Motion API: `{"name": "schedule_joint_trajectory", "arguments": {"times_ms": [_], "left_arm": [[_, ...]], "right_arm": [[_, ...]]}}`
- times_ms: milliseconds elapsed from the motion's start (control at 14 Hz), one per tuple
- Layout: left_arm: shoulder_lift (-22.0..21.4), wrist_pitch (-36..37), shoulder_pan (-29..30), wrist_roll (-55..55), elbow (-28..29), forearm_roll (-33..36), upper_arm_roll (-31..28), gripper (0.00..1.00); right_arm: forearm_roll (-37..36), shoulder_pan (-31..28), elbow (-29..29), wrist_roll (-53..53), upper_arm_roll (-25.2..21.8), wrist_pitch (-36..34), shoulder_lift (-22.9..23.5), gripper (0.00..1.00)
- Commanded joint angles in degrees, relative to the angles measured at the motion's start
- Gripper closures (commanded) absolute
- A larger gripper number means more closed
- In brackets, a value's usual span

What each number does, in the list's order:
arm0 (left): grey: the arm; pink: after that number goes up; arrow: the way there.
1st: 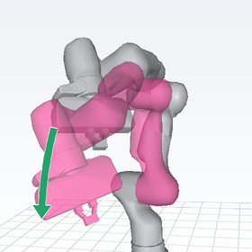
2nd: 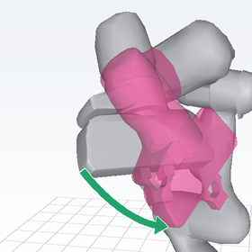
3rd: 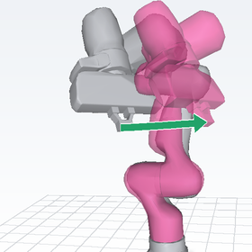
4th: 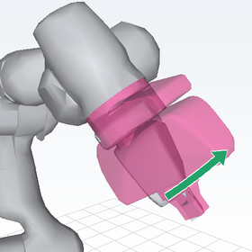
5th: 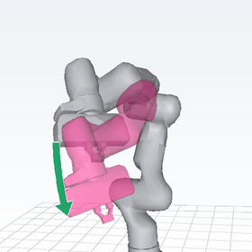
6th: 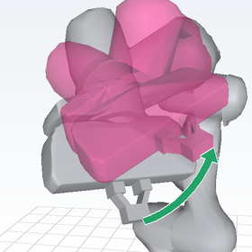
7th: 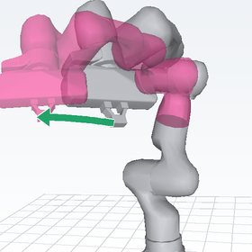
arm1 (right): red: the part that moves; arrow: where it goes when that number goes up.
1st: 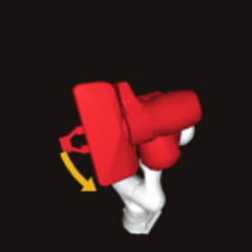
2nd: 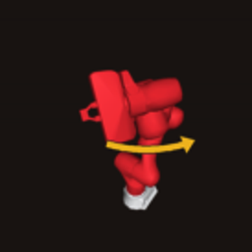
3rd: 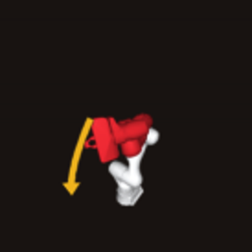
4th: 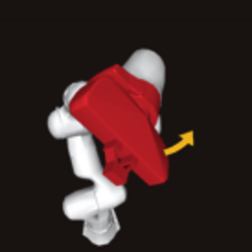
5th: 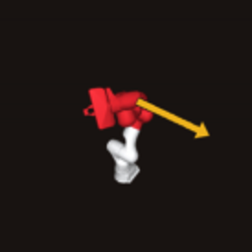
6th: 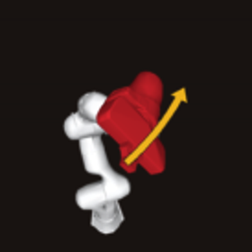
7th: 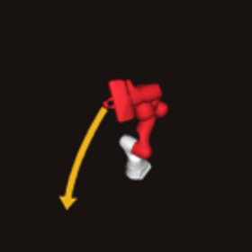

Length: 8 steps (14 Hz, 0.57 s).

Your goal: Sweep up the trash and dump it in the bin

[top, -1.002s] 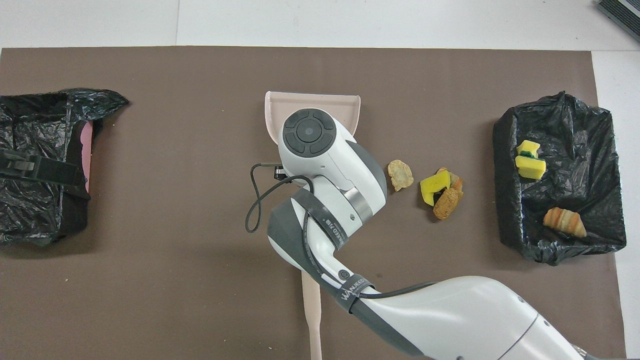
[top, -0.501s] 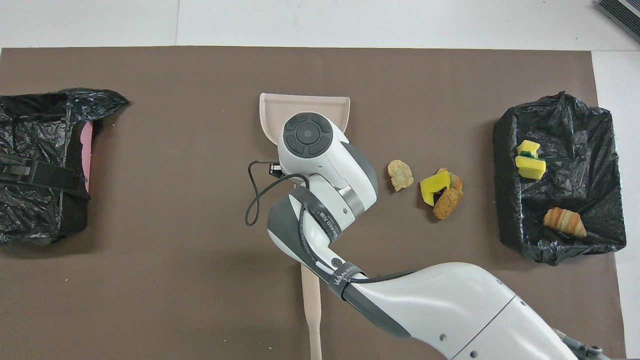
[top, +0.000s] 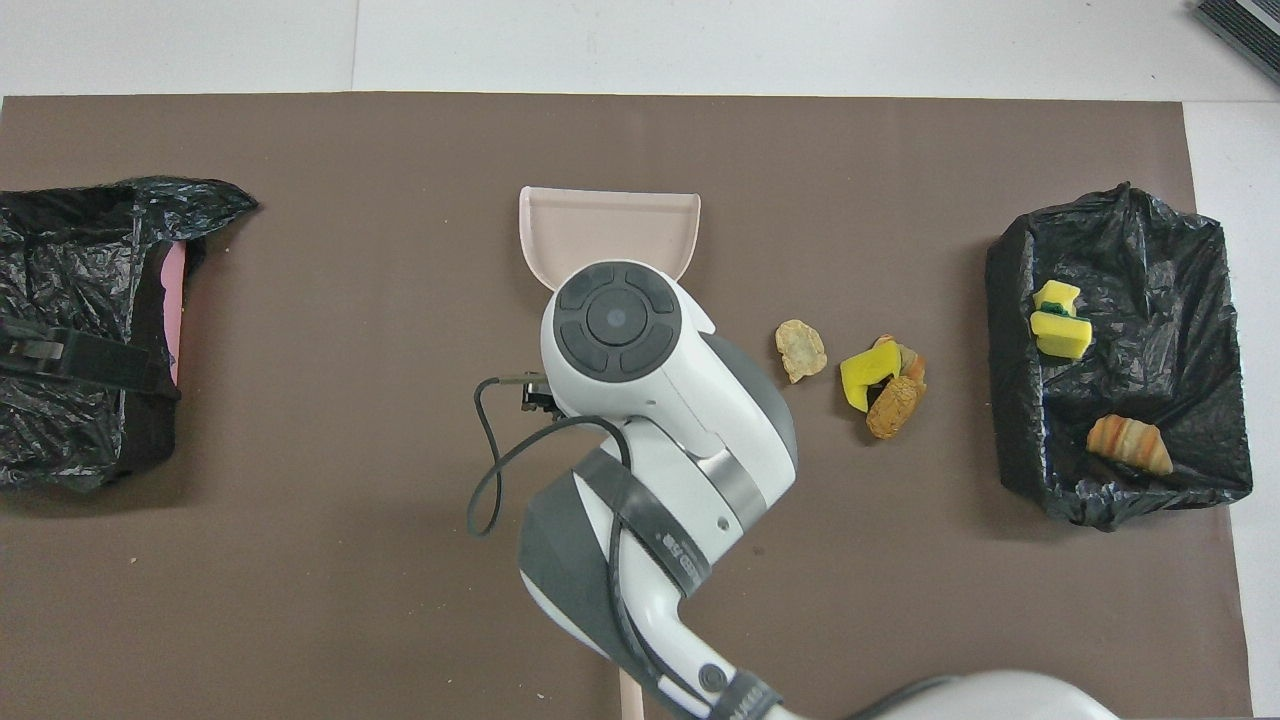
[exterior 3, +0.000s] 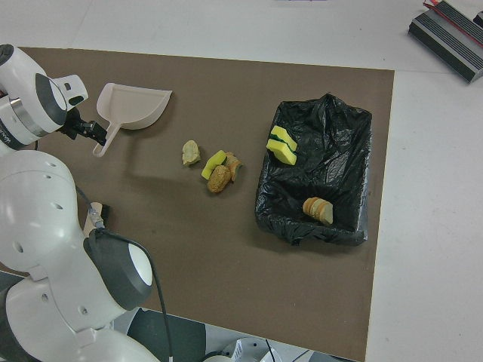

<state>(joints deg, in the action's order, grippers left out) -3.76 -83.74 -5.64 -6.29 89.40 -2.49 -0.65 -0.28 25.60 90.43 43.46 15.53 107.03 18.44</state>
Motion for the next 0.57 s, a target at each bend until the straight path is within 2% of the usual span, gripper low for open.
{"name": "schedule_joint_trajectory", "arguments": {"times_ms": [0, 143, 358, 429, 501], "left_arm": [[-0.9, 0.7, 1.0, -0.5, 0.7, -0.3, 0.6, 0.00], [-0.9, 0.7, 1.0, -0.2, 0.5, -0.3, 0.6, 0.00], [-0.9, 0.8, 1.1, -0.3, 0.5, -0.2, 0.5, 0.00], [-0.9, 0.9, 1.2, -0.3, 0.5, -0.2, 0.5, 0.00], [-0.9, 0.9, 1.2, -0.4, 0.5, -0.2, 0.5, 0.00]], "right_arm": [[4.0, 2.6, 16.9, 0.2, 0.6, 0.5, -13.3, 0.00], [9.0, 5.4, 26.0, -0.1, 0.6, 1.9, -19.3, 0.00], [14.9, 9.3, 40.3, -0.3, 0.6, 8.6, -28.7, 0.00], [15.7, 10.1, 43.1, -0.3, 0.6, 9.1, -30.6, 0.00], [16.6, 11.6, 44.5, 0.4, 0.6, 10.1, -30.6, 0.00]]}}
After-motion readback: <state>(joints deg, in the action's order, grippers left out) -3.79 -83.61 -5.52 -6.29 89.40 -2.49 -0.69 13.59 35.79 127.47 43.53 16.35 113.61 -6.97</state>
